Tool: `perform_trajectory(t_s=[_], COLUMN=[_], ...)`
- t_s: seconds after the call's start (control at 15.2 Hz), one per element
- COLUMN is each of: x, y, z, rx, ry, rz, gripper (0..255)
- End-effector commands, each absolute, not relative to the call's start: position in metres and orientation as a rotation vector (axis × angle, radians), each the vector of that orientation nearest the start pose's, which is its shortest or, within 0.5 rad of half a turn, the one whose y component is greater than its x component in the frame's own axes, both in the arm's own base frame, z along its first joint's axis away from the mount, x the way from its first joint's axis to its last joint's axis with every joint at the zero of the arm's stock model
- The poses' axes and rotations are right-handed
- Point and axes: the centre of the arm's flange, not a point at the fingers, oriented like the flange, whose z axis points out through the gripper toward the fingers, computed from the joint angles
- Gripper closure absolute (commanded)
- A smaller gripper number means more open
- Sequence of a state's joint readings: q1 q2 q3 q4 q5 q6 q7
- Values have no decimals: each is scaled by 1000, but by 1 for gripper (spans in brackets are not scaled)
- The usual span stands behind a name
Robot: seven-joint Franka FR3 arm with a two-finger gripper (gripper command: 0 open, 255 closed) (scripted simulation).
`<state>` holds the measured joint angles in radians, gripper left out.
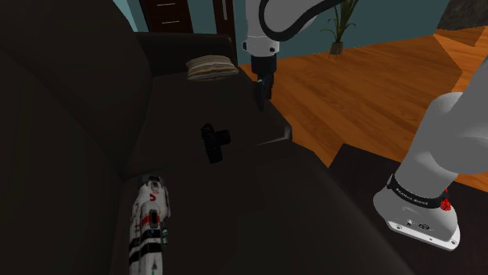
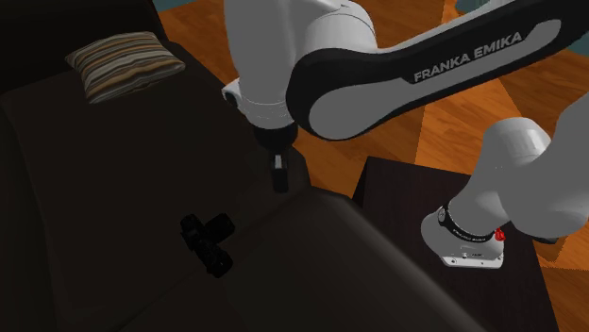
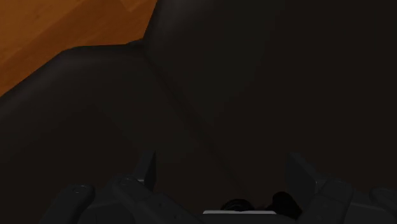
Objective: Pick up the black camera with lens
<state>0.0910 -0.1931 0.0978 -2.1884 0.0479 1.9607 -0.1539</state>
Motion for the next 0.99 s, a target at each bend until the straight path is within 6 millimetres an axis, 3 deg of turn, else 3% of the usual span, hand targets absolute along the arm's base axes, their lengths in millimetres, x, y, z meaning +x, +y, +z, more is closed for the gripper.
perform_trajectory(t_s=[0.0, 0.66, 0.92], x=[499, 586, 589], y=[112, 190, 192], z=[453, 386, 368], rx=[-3078, -3084, -3084], ry=[-535, -716, -721], rz=[56, 65, 65], gripper=[0, 0, 0])
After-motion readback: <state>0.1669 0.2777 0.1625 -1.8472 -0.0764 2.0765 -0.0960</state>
